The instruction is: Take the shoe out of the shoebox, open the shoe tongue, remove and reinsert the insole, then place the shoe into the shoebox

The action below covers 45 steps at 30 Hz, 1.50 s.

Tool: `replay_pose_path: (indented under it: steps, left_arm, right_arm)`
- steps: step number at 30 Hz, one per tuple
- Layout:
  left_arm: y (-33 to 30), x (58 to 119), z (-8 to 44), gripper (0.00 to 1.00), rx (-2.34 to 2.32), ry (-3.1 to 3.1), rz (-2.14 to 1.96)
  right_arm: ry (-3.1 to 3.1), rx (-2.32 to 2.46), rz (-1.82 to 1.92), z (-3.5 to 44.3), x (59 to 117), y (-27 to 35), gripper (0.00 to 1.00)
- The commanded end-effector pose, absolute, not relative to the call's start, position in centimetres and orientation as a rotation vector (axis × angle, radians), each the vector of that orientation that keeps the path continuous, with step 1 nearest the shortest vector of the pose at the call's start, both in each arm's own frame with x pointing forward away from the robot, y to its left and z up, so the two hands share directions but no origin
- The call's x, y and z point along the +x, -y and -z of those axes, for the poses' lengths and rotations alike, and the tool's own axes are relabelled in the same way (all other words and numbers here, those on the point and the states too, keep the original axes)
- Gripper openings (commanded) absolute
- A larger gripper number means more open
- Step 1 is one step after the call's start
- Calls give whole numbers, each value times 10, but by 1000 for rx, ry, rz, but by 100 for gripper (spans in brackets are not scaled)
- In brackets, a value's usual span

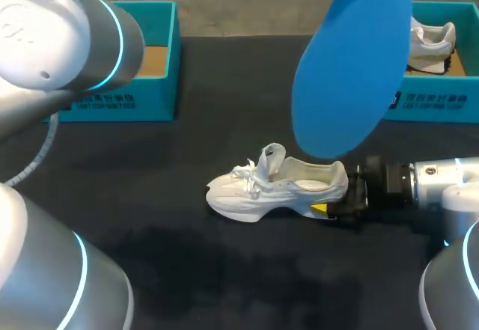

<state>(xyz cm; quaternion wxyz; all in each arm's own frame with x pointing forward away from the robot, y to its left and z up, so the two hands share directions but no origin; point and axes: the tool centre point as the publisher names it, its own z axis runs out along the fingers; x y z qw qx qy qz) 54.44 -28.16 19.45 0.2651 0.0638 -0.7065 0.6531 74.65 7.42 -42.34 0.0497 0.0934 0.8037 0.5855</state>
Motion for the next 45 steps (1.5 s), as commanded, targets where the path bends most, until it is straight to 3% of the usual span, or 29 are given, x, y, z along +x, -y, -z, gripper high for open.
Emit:
replay_pose_path:
  steps: [1,33,34,35,45]
  left_arm:
    - [273,543,-175,0,186,1869,-1796]
    - [270,545,-168,0,229,1890,-1766]
    - [270,545,-168,0,229,1890,-1766]
    - [270,545,-168,0,229,1890,-1766]
    - [270,545,-168,0,229,1890,-1766]
  right_arm:
    - [-2448,287,-1780,424,747,-76,0]
    - [-2452,285,-1783,424,747,-75,0]
    - [-2452,275,-1795,424,748,-75,35]
    - [-2452,274,-1797,423,748,-75,100]
    - [-2466,257,-1757,408,741,-64,100]
